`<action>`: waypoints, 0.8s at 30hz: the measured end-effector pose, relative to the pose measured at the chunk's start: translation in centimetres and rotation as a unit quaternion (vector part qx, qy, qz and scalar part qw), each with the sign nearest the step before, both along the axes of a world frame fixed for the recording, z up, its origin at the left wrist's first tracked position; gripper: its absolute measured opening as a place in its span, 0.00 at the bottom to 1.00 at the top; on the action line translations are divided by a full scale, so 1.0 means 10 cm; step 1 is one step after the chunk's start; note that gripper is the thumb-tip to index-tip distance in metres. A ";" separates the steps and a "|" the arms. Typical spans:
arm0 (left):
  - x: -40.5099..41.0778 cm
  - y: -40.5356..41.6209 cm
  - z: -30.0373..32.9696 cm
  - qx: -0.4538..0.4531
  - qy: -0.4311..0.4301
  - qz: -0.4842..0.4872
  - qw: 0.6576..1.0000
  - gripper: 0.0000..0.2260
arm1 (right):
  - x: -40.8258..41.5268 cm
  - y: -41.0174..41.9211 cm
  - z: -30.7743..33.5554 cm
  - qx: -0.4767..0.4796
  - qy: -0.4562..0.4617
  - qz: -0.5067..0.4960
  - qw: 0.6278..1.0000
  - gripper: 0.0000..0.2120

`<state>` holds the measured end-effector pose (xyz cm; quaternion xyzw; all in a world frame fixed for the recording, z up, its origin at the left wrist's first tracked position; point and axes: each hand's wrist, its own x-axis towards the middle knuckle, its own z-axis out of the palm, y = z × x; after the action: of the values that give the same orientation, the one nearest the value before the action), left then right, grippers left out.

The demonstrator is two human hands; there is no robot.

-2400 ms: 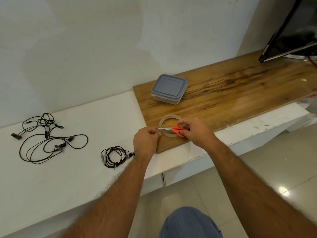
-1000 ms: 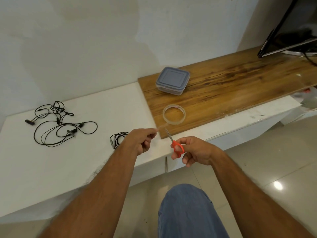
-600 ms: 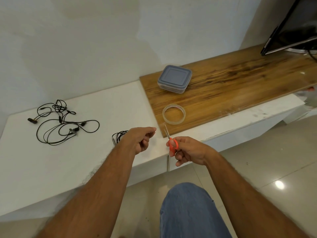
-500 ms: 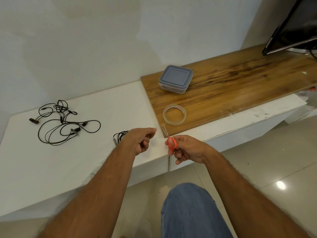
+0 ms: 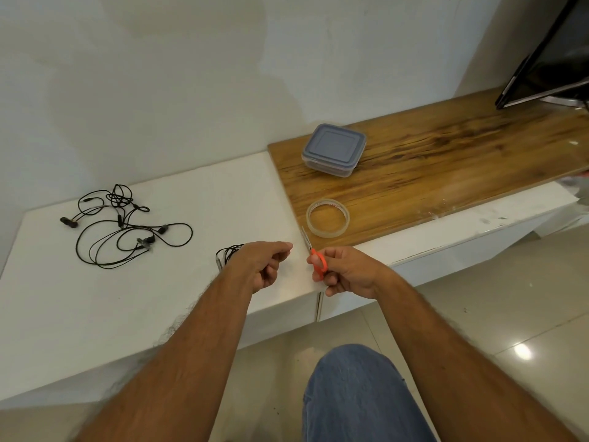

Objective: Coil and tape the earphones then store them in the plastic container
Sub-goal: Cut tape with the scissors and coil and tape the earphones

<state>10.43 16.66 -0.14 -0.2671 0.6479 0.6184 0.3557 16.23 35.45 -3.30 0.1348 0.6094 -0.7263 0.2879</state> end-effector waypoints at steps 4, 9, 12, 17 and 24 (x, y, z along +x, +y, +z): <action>0.00 0.00 -0.02 -0.007 0.004 -0.002 1.000 0.04 | -0.01 -0.01 0.00 0.009 0.016 -0.008 1.000 0.14; 0.01 -0.02 -0.04 -0.018 0.013 -0.005 1.000 0.04 | -0.03 0.00 -0.01 0.056 0.041 -0.008 0.998 0.10; 0.01 -0.02 -0.06 -0.038 0.033 -0.004 0.999 0.04 | -0.03 0.02 0.01 0.094 0.061 -0.003 0.994 0.09; 0.00 0.07 -0.02 -0.064 0.104 -0.013 0.992 0.03 | -0.11 0.07 0.16 0.211 0.093 0.014 0.973 0.07; -0.08 0.18 0.00 -0.087 0.170 -0.042 0.981 0.03 | -0.35 0.22 0.34 0.418 0.134 0.106 0.892 0.07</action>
<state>9.67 18.49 -0.18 -0.1609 0.7608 0.5804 0.2417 12.76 37.69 0.08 0.0785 0.9004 -0.3804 0.1960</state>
